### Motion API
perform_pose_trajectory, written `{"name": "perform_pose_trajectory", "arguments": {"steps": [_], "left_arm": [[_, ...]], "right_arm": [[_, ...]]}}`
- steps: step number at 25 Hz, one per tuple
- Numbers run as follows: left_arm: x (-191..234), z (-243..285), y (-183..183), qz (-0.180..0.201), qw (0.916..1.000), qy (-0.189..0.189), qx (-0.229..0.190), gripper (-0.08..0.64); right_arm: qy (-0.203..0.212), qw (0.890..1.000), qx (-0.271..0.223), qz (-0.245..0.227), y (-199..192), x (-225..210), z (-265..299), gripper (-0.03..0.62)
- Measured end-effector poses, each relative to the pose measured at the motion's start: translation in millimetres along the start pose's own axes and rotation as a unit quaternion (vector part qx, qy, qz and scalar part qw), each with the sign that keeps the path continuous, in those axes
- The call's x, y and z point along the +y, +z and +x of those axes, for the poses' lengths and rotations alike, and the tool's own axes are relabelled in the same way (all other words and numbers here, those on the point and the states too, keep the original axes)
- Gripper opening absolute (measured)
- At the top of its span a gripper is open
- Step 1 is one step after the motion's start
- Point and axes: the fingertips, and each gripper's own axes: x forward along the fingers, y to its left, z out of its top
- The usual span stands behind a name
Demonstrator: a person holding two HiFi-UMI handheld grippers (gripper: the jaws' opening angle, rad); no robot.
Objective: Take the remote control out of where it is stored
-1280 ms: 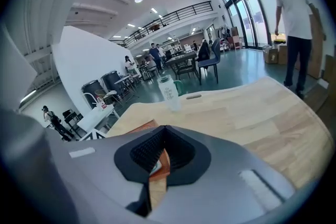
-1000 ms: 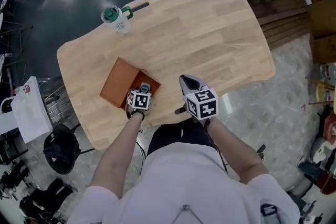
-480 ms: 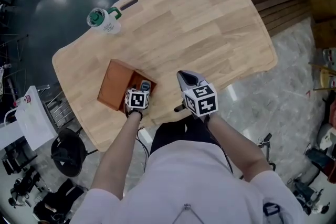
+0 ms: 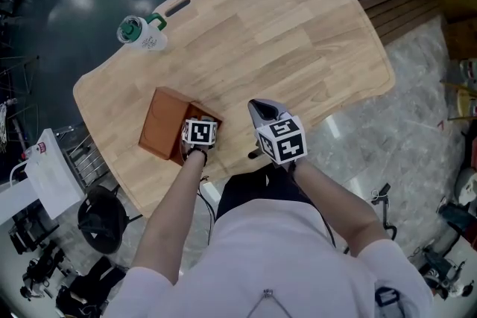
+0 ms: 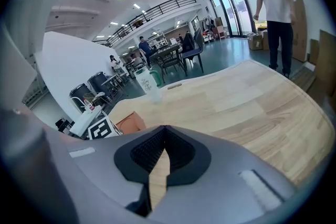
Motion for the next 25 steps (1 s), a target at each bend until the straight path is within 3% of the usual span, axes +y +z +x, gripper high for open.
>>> {"name": "perform_pose_trajectory", "arguments": {"steps": [4,8,14,17,25], "left_arm": [[-4.5,12.9,-14.0,0.03,0.9992,0.009,0.025,0.311],[-2.9,14.1,-16.6,0.065,0.9974,0.03,-0.002,0.296],[-0.9,11.4,-19.4,0.073,0.9957,0.013,-0.055,0.29],[2.0,5.5,-19.6,0.046,0.997,0.007,-0.063,0.288],[0.3,-37.9,0.4,0.044,0.9895,0.021,-0.136,0.287]], "right_arm": [[-0.001,1.0,-0.001,-0.001,4.0,0.8,-0.4,0.026],[-0.001,1.0,-0.001,0.001,2.6,-3.2,-1.0,0.026],[0.001,1.0,0.003,0.005,-1.5,-2.9,2.6,0.026],[0.004,1.0,0.003,0.001,-0.9,-1.9,2.3,0.026],[0.009,1.0,0.0,-0.008,6.2,2.8,-0.1,0.026]]}}
